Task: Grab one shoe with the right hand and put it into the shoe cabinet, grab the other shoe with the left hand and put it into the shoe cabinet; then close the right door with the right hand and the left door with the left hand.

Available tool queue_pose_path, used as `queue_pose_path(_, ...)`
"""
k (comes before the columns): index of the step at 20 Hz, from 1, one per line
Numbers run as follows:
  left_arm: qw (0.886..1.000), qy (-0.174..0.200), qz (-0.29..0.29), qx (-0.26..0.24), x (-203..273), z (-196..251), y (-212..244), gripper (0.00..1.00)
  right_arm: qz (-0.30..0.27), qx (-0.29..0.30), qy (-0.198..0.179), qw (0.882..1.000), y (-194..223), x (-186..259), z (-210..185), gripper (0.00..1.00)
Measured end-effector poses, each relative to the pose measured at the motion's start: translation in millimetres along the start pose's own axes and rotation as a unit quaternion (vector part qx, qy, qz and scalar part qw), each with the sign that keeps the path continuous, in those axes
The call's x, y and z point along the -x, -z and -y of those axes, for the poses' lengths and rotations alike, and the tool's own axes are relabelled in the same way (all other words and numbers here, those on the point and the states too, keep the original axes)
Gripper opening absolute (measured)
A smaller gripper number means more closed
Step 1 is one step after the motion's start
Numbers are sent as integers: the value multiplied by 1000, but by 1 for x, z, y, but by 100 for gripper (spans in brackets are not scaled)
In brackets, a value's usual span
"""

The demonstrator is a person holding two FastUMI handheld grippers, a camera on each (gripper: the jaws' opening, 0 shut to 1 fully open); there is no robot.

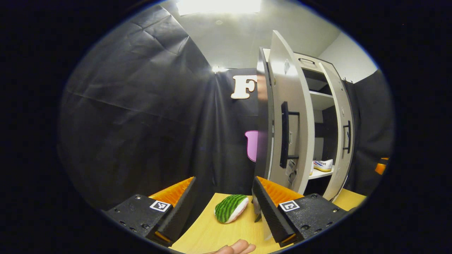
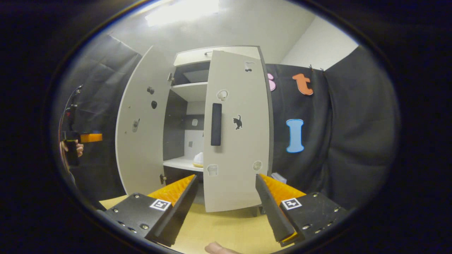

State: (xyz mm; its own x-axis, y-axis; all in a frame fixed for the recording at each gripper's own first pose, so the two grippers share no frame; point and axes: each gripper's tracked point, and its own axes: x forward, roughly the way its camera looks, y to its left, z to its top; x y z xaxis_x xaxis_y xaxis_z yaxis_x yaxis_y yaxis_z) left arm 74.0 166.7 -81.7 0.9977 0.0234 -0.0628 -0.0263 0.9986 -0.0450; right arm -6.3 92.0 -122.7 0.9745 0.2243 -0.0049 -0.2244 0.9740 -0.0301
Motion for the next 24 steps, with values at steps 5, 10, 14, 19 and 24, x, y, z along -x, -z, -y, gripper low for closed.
queue_pose_path(5, 1000, 11, -9, 8, -36, 4, -24, 93, 16, 20, -16, 1000, -10, 19, -17, 98)
queue_pose_path(10, 997, 68, -26, 34, -63, 42, -34, 96, 45, 23, -14, 999, -23, 35, -16, 98)
queue_pose_path(14, 997, 69, -11, 11, -60, 58, -41, 88, 56, 24, -25, 998, -25, 45, -16, 98)
queue_pose_path(19, 996, 74, -35, 34, -62, 63, -36, 87, 45, 2, 2, 999, -17, 42, 6, 98)
queue_pose_path(24, 993, 100, -52, 26, -61, 68, -35, 93, 40, -30, -8, 999, -7, 42, 15, 98)
